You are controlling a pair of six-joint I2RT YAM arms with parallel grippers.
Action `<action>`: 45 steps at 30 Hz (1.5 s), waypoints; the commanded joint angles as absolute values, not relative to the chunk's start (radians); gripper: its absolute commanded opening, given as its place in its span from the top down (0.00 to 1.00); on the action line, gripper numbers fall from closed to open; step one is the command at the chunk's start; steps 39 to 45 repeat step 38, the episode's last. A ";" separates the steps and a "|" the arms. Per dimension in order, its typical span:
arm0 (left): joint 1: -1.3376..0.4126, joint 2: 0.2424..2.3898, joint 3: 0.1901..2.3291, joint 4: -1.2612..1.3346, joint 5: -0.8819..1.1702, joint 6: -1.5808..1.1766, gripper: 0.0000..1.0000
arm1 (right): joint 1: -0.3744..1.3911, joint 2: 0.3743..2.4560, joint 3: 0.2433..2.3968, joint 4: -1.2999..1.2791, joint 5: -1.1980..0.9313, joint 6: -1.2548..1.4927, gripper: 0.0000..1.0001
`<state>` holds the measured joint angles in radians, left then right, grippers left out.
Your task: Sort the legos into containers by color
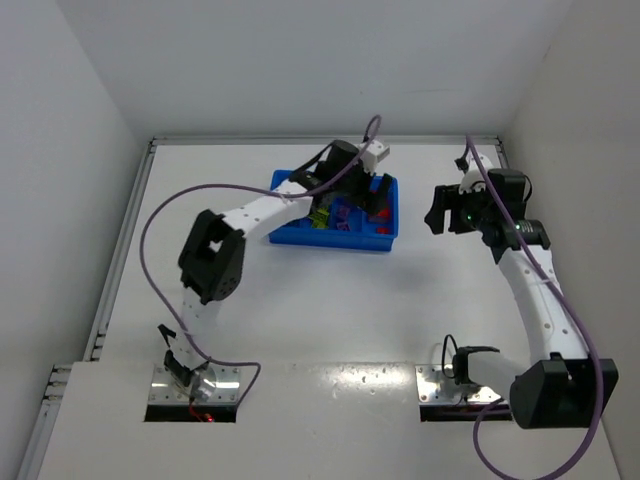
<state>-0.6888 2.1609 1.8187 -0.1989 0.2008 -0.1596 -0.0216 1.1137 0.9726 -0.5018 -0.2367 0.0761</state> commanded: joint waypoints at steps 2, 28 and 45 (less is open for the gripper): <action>-0.615 1.747 1.715 -0.230 0.204 -0.130 0.01 | -0.026 1.170 1.054 -0.463 -0.327 0.044 0.26; 0.218 1.518 1.121 -0.348 0.376 0.066 0.01 | -0.182 1.715 1.258 -0.405 -0.413 -0.092 0.26; 0.241 1.588 1.129 -0.268 0.311 0.075 0.01 | -0.259 1.729 1.209 -0.388 -0.442 -0.110 0.26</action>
